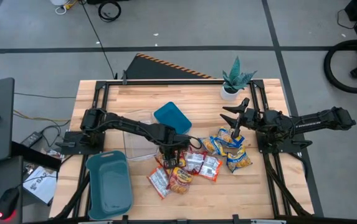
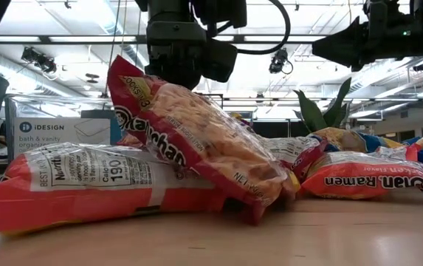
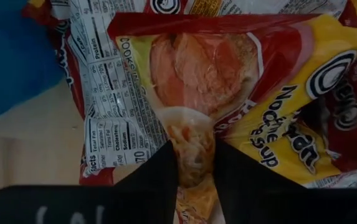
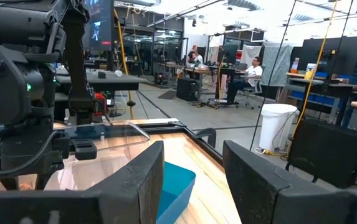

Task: Sort Maruchan noodles
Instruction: Put the red noodle pack into the blue bin

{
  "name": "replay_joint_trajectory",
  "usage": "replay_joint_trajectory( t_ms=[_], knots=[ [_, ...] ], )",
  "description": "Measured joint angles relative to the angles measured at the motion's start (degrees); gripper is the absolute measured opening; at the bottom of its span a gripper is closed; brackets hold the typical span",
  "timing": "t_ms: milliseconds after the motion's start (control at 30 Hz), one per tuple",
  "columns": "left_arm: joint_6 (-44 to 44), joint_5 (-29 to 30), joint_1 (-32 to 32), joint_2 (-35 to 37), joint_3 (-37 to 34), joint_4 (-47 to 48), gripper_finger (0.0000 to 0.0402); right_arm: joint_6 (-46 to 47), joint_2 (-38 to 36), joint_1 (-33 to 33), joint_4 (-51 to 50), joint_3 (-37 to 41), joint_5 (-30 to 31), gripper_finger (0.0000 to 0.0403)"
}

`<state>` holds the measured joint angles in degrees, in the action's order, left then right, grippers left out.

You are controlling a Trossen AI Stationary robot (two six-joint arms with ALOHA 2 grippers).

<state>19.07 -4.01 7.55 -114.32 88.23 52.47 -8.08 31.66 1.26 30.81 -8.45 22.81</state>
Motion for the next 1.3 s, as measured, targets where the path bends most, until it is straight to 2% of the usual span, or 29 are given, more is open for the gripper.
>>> replay_joint_trajectory(
  t_ms=[500, 967, 1133, 1300],
  knots=[
    [-0.85, -1.69, -2.11, 3.55, 0.11, 0.72, 0.0048, -0.04, 0.00, 0.00, 0.39, 0.00, 0.00, 0.0170],
    [-1.78, -9.74, -5.05, 4.13, 0.68, 2.07, 0.0045, -0.04, 0.00, -0.01, 0.39, 0.02, 0.00, 0.0170],
    [-4.12, -8.94, -5.90, 5.27, 4.50, 4.32, 0.0045, -0.04, 0.00, 0.00, 0.40, 0.02, 0.00, 0.0170],
    [-8.44, -3.51, -6.74, 5.33, 9.71, 8.90, 0.0045, -0.02, 0.00, 0.00, 0.38, 0.02, -0.08, 0.0170]
  ],
)
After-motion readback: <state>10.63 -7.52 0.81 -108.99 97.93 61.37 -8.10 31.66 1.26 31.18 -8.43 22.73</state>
